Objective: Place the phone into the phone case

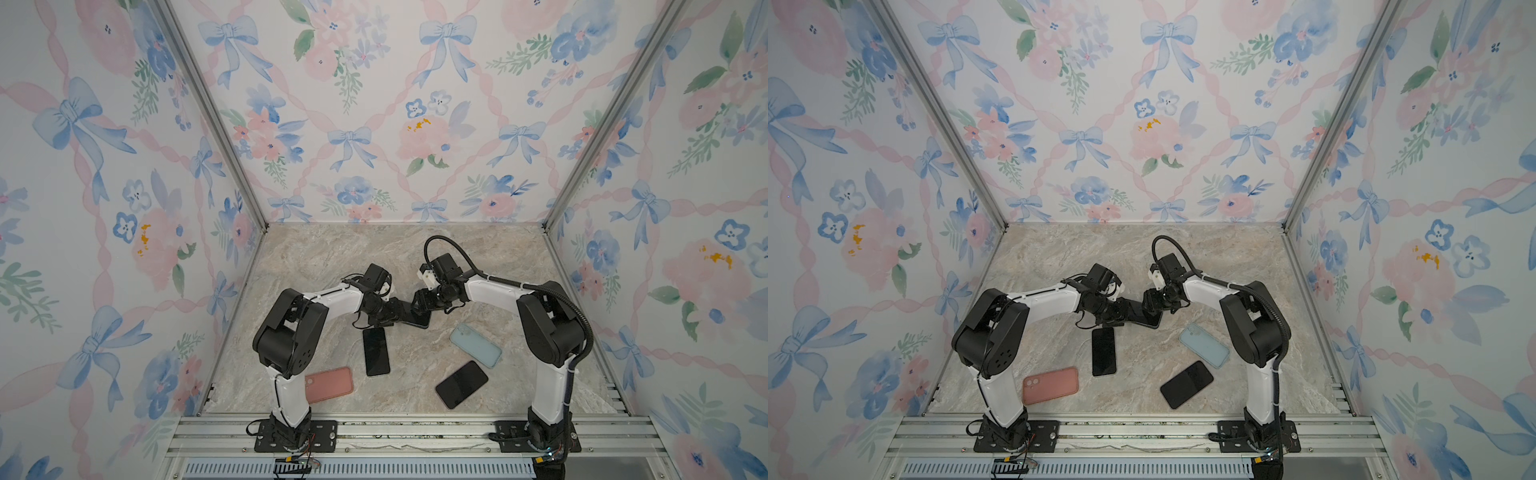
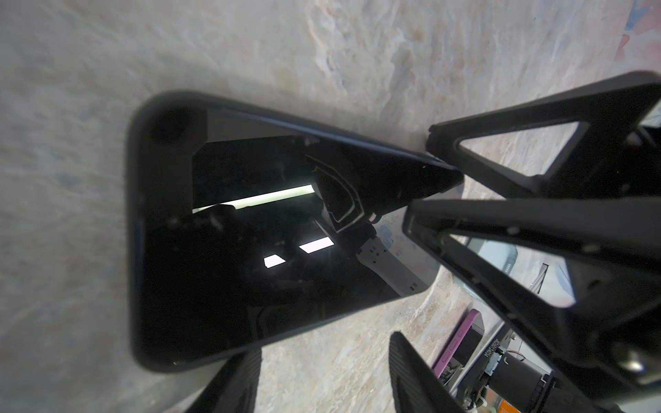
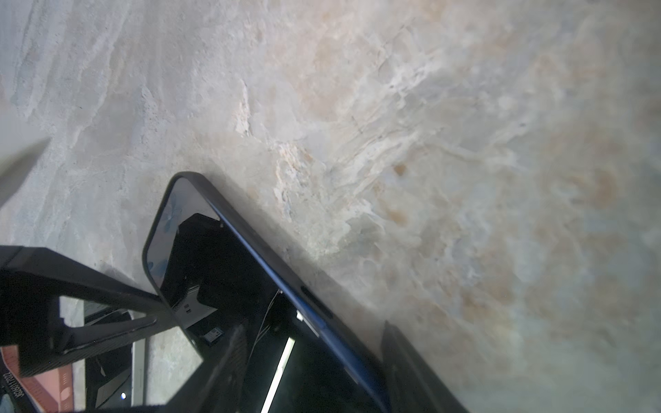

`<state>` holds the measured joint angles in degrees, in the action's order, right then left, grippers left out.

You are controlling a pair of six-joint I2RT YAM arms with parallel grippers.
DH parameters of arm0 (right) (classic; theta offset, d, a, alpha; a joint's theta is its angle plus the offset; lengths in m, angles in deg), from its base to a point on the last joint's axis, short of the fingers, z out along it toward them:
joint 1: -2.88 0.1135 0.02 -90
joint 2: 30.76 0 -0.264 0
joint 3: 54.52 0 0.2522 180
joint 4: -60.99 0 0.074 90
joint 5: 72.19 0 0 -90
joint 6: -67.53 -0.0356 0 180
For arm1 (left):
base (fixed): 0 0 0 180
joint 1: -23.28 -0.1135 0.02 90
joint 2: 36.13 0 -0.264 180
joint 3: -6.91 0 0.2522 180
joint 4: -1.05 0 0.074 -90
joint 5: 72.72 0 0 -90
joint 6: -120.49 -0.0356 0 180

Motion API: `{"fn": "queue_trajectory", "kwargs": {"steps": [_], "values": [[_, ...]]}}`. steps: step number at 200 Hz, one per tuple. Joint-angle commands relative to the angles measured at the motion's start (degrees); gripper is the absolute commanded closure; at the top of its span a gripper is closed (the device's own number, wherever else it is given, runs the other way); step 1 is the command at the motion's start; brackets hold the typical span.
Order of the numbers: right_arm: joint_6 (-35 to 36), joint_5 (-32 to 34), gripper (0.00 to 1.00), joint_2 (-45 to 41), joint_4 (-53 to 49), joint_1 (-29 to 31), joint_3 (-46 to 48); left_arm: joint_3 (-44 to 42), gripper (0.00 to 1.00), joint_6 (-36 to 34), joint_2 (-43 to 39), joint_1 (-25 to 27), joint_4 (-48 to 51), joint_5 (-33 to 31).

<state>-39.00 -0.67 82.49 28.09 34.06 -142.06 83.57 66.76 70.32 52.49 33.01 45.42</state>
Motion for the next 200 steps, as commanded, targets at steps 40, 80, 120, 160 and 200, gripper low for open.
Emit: {"fn": "queue_trajectory", "kwargs": {"steps": [40, 80, 120, 160, 200], "values": [[-2.68, -0.86, 0.38, -3.07, 1.31, 2.6, 5.14, 1.44, 0.44, 0.25, 2.51, -0.38, -0.61, 0.34], [-4.41, -0.42, 0.4, -4.8, 2.14, 4.38, 7.63, 2.9, 0.44, 0.42, 3.11, -0.33, -0.62, 0.42], [-6.98, 0.67, 0.41, -7.45, 1.94, 5.12, 9.59, 4.07, 0.47, 0.67, 3.5, -0.21, -0.62, 0.61], [-9.07, 0.54, 0.43, -9.72, 3.36, 5.68, 12.38, 4.61, 0.49, 0.76, 4.39, -0.04, -0.62, 0.77], [-10.09, 0.37, 0.44, -8.7, 3.77, 7.53, 12.44, 3.93, 0.5, 0.91, 3.51, 0.06, -0.62, -0.54]]}}
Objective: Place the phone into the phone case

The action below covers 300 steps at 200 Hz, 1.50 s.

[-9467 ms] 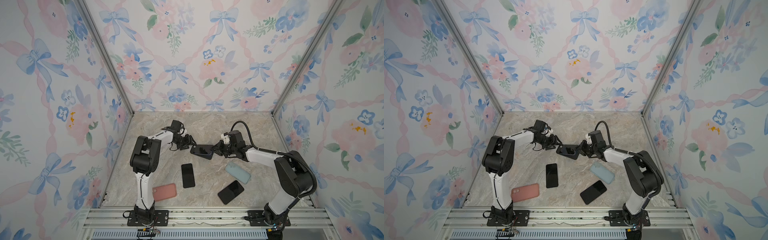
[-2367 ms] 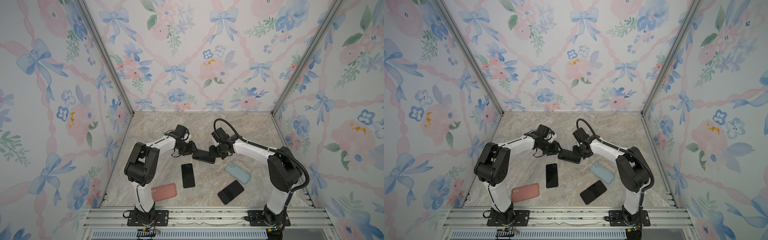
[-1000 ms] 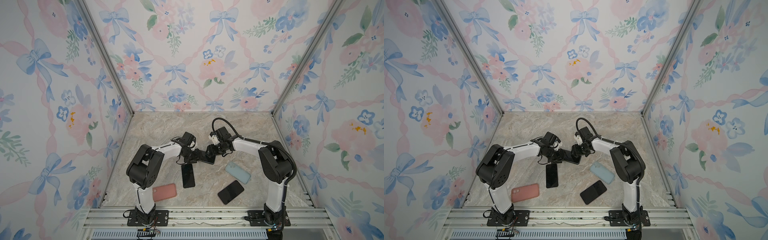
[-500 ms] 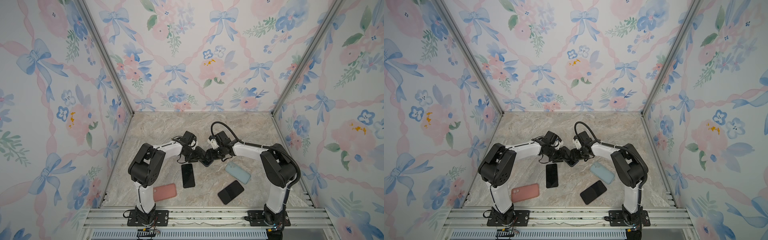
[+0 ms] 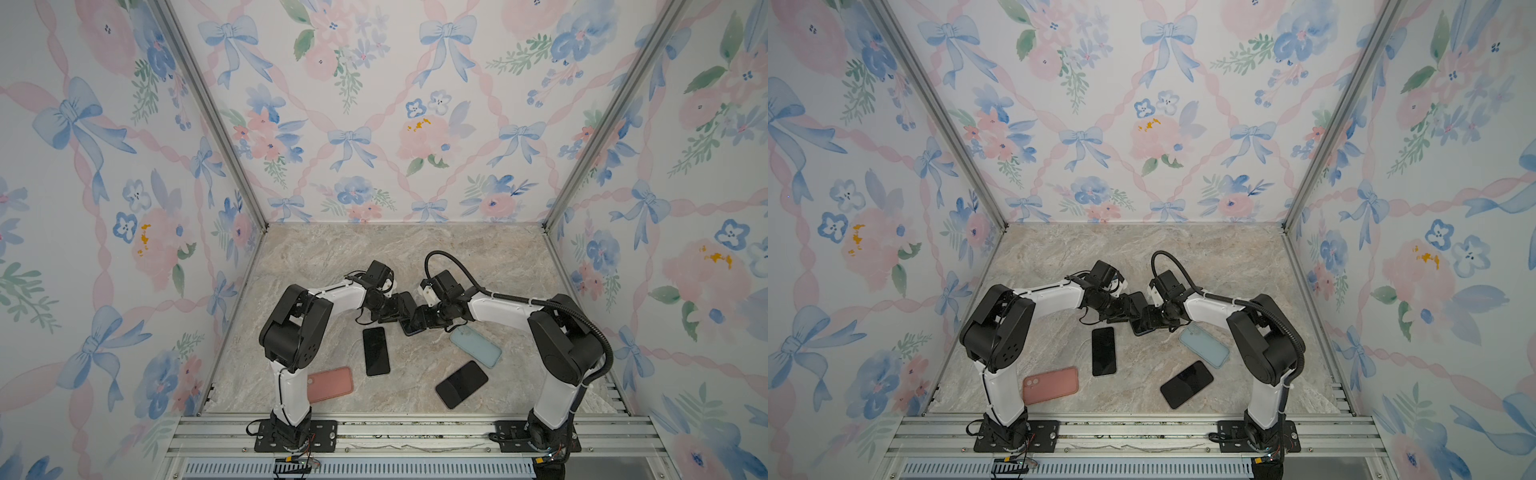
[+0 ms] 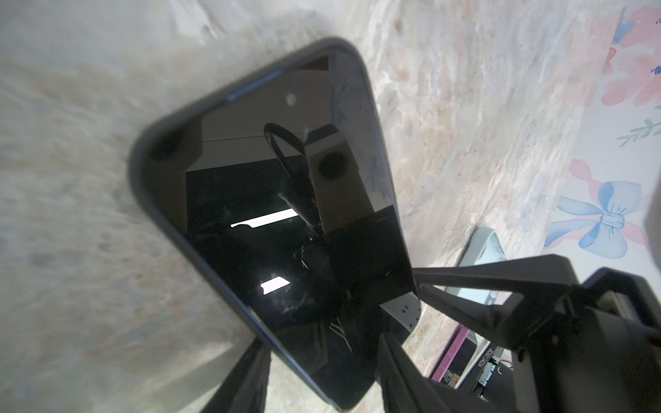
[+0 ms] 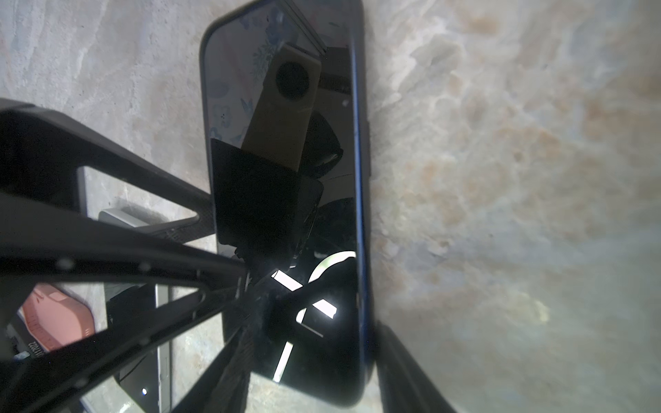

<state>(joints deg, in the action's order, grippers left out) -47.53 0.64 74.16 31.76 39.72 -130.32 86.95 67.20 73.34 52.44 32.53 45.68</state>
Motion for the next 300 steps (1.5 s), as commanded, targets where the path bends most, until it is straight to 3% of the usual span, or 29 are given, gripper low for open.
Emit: {"fn": "queue_trajectory", "kwargs": {"steps": [1, 79, 136, 190, 300], "values": [[-1.61, -0.94, 0.44, -0.35, 0.14, 1.89, 0.74, 0.53, 0.5, 0.52, 0.49, 0.1, -0.09, -0.85], [-9.22, 4.57, 0.46, -3.74, -2.76, 2.19, 2.28, 1.05, 0.72, -0.02, 1.35, 0.63, -0.07, -1.29], [-16.26, 10.12, 0.44, -7.51, -8.77, 2.04, 1.04, -0.87, 0.65, 1.42, -6.17, 1.77, 4.92, -4.65], [-22.17, 4.4, 0.44, -6.69, -4.61, 1.17, 1.84, -1.86, 0.66, 2.59, -8.77, 3.91, 8.06, -6.98], [-22.6, 1.3, 0.45, -3.07, -1.1, 0.78, 1.73, -2.18, 0.76, 2.01, -5.52, 5.02, 8.93, -7.66]]}}
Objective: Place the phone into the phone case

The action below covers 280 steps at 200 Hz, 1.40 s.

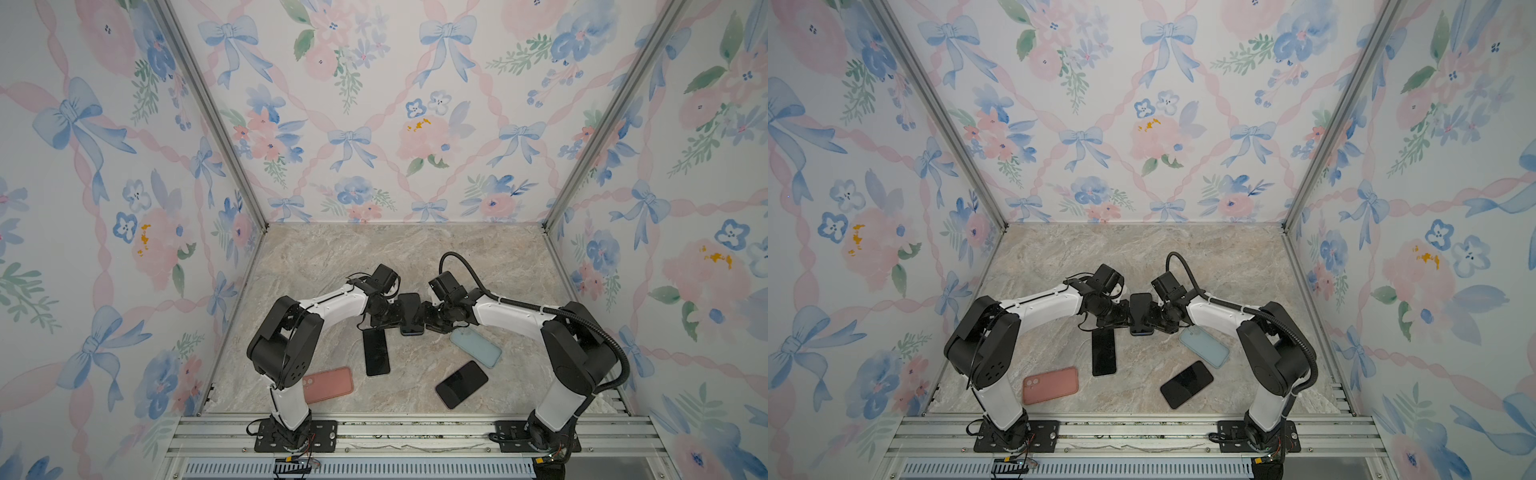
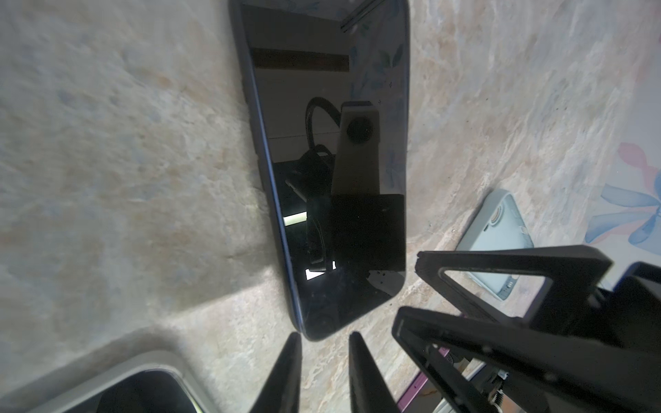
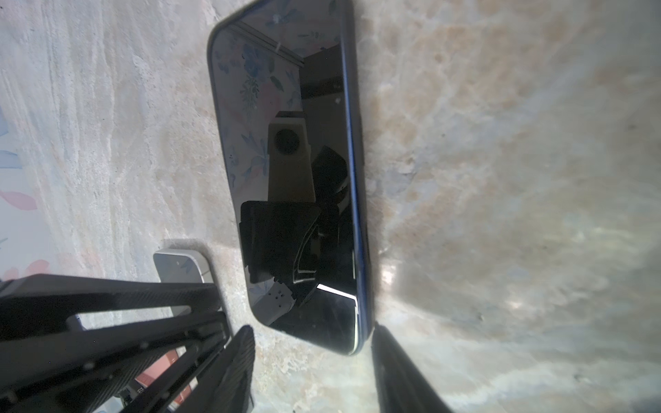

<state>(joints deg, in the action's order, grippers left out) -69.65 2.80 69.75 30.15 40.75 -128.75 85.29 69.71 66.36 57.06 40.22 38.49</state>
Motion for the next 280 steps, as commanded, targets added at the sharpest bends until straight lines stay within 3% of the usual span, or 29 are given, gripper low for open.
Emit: {"fn": "queue_trajectory", "kwargs": {"steps": [1, 68, 280], "values": [[-0.51, -0.88, 0.45, 1.39, 0.54, -0.25, 0.12, -0.53, 0.76, -0.53, 1.46, 0.41, 1.23, -0.47], [-0.07, -1.44, 0.46, 2.89, 0.63, -0.16, -0.28, -0.62, 0.84, -0.89, 2.63, 1.02, 1.2, -0.29], [-0.52, -2.97, 0.51, 6.06, 3.01, 0.61, -0.93, -1.36, 0.9, -1.98, 6.19, 0.99, 1.11, -1.58]]}}
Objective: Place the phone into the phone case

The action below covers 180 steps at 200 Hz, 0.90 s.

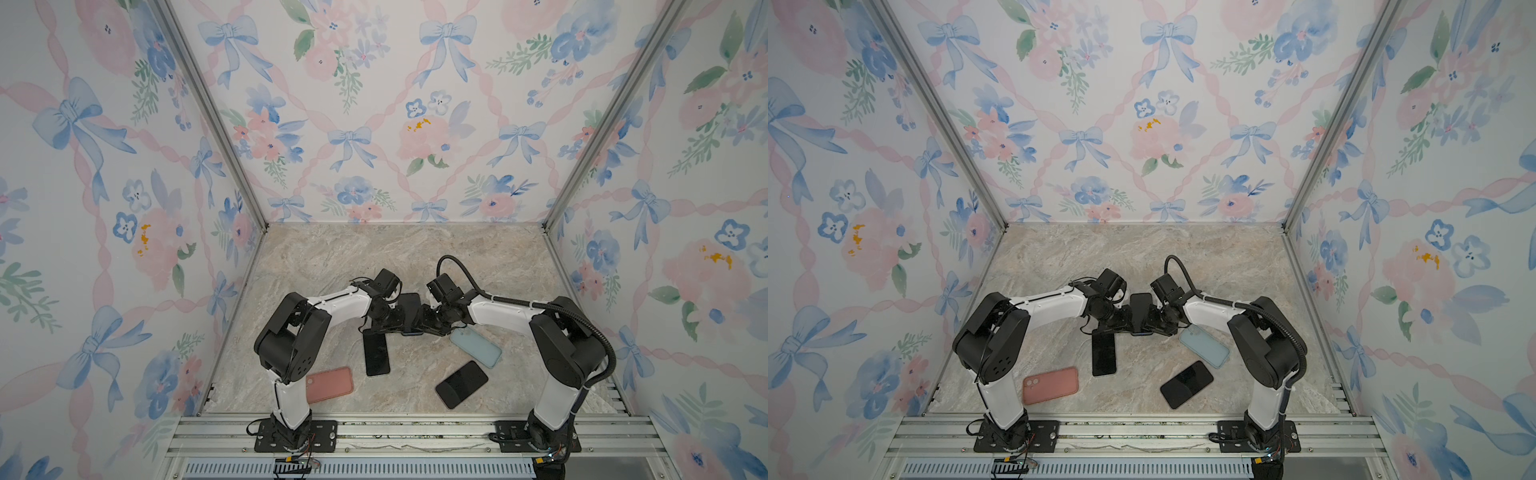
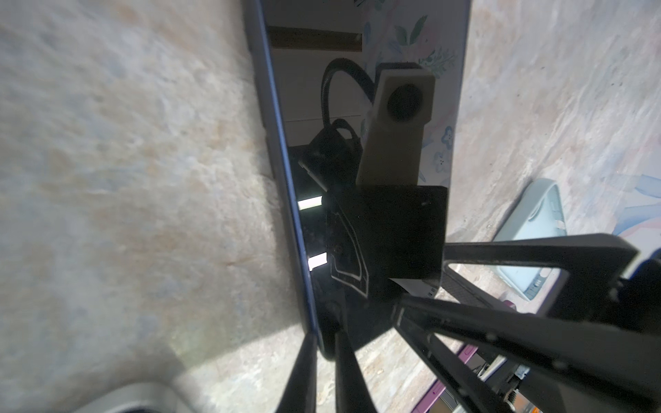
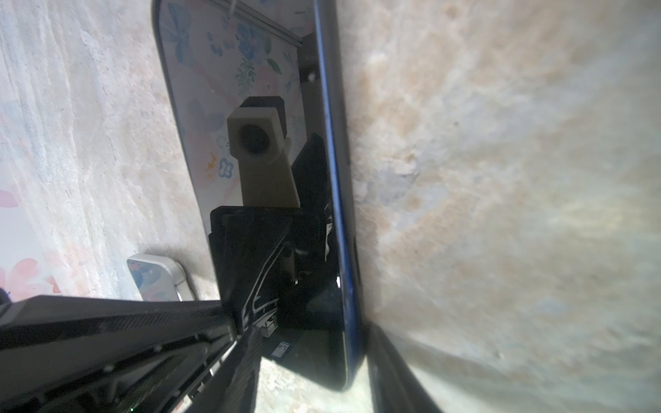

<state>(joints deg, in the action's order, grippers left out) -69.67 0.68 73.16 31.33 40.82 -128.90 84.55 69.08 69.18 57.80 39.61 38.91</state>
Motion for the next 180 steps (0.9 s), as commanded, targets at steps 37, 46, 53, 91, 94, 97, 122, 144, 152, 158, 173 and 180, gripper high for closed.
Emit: {"fn": "queue_trajectory", "kwargs": {"steps": [37, 46, 53, 91, 94, 97, 122, 144, 152, 158, 173, 180], "values": [[-0.79, -1.09, 0.51, 2.87, 2.29, 0.91, -0.81, -0.85, 0.9, -1.4, 3.84, 0.19, 1.64, -2.46], [-0.79, -1.1, 0.51, 2.87, 2.3, 0.99, -0.82, -0.8, 0.91, -1.38, 3.86, 0.21, 1.65, -2.54], [-0.84, -1.14, 0.51, 2.89, 2.32, 1.09, -0.82, -0.86, 0.91, -1.41, 3.85, 0.17, 1.6, -2.55], [-0.44, -0.34, 0.51, 2.38, 1.43, 1.18, -0.99, -1.26, 0.91, -1.59, 3.17, 0.02, 1.65, -2.82], [-0.29, -0.14, 0.51, 2.3, 1.14, 1.18, -1.05, -1.28, 0.9, -1.54, 3.06, 0.02, 1.66, -2.88], [-0.12, 0.06, 0.51, 2.22, 0.8, 1.18, -1.14, -1.23, 0.9, -1.6, 2.91, 0.04, 1.6, -2.9], [1.25, 2.02, 0.51, 1.26, -2.03, 1.01, -2.25, -1.1, 0.84, -1.9, 1.78, 0.02, 1.73, -3.13], [2.63, 3.8, 0.51, 0.51, -4.45, 1.0, -3.42, -1.12, 0.81, -2.46, 1.89, -0.11, 1.72, -3.31], [3.05, 4.41, 0.51, 0.25, -5.15, 1.0, -3.84, -1.11, 0.8, -2.47, 2.13, -0.24, 1.66, -3.13], [3.24, 4.62, 0.51, 0.07, -5.57, 0.99, -3.93, -1.08, 0.81, -2.51, 2.15, -0.25, 1.68, -3.08], [3.53, 5.1, 0.51, -0.53, -6.21, 1.0, -4.07, -0.99, 0.81, -2.6, 2.02, -0.25, 1.66, -3.01], [3.72, 5.46, 0.51, -0.8, -6.5, 1.0, -4.17, -0.89, 0.81, -2.66, 1.78, -0.24, 1.73, -3.08]]}}
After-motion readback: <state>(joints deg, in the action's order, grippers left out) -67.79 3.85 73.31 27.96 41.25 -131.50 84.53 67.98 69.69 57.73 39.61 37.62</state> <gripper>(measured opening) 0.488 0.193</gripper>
